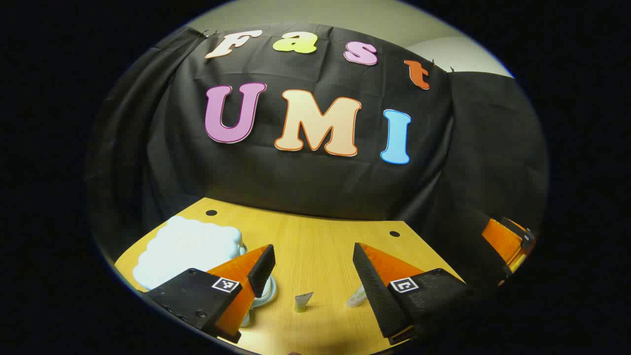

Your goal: First open the suitcase, pack the skin care products into it, and then close the suitcase.

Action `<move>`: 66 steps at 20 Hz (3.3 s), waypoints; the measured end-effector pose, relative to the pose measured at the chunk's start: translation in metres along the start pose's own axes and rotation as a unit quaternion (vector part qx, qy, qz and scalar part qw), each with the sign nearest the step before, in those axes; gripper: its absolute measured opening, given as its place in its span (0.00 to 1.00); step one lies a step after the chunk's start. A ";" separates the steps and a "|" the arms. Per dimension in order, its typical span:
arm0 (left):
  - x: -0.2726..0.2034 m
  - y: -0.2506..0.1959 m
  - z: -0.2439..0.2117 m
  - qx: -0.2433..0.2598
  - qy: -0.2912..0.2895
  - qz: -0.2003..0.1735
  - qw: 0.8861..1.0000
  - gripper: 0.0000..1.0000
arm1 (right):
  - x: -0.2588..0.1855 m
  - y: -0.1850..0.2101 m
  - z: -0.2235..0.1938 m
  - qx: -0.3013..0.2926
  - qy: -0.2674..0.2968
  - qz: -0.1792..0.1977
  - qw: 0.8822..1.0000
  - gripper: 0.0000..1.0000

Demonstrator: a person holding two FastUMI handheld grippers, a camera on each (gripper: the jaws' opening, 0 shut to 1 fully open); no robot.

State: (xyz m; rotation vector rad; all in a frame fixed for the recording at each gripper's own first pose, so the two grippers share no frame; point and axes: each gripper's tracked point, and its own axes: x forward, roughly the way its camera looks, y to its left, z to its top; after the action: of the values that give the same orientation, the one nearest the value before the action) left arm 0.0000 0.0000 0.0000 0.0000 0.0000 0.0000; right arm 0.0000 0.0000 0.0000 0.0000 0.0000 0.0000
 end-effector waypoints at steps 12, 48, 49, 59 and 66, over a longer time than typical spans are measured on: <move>0.009 0.039 -0.028 -0.038 0.069 0.026 0.997 0.95 | 0.007 -0.005 -0.025 0.025 0.029 0.018 0.999 0.98; 0.118 0.111 -0.176 -0.084 0.491 0.118 0.859 0.31 | 0.013 -0.091 -0.077 0.060 0.093 -0.047 0.993 0.98; 0.119 0.112 -0.179 -0.085 0.495 0.120 0.856 0.30 | 0.013 -0.092 -0.076 0.060 0.094 -0.049 0.993 0.98; 0.125 0.113 -0.196 -0.088 0.517 0.126 0.842 0.08 | 0.011 -0.094 -0.085 0.055 0.108 -0.051 0.991 0.98; 0.125 0.108 -0.179 -0.063 0.491 0.124 0.860 0.00 | 0.015 -0.076 -0.082 0.051 0.109 -0.031 0.992 0.98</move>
State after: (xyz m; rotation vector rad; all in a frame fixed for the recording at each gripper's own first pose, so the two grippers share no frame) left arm 0.1251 0.1078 -0.1789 -0.1325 1.0312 0.2612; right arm 0.0152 -0.0756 -0.0825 0.1016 0.2192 -0.0618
